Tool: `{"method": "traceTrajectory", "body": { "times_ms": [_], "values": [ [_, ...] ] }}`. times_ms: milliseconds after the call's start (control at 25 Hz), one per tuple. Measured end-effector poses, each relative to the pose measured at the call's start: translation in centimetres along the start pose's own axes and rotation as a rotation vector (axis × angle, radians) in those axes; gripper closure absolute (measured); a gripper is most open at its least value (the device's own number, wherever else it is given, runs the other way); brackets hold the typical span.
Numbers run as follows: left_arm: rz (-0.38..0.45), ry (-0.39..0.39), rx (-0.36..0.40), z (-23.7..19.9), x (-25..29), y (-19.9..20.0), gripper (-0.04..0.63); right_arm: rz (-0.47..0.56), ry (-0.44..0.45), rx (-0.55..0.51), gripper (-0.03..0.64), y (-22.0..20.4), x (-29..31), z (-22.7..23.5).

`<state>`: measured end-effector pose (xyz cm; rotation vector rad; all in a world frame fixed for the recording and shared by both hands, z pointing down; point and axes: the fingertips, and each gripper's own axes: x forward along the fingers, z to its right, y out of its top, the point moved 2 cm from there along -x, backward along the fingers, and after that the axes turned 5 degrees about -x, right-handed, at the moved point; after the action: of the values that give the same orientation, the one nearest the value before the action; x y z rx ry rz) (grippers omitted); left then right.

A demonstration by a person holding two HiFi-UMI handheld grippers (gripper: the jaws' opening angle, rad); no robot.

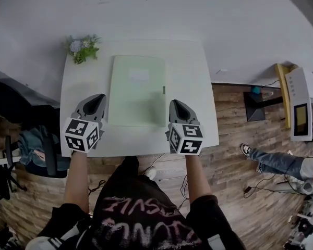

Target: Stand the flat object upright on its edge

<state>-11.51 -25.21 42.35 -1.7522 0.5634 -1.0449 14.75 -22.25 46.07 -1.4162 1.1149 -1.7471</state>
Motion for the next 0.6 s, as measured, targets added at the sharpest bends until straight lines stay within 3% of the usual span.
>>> {"method": "traceTrajectory", "body": {
  "times_ms": [600],
  "values": [
    [-0.121,-0.007,-0.067,-2.3,4.9,-4.8,0.577,-0.138,0.051,0.069,0.588,-3.9,5.2,0.5]
  ]
}}
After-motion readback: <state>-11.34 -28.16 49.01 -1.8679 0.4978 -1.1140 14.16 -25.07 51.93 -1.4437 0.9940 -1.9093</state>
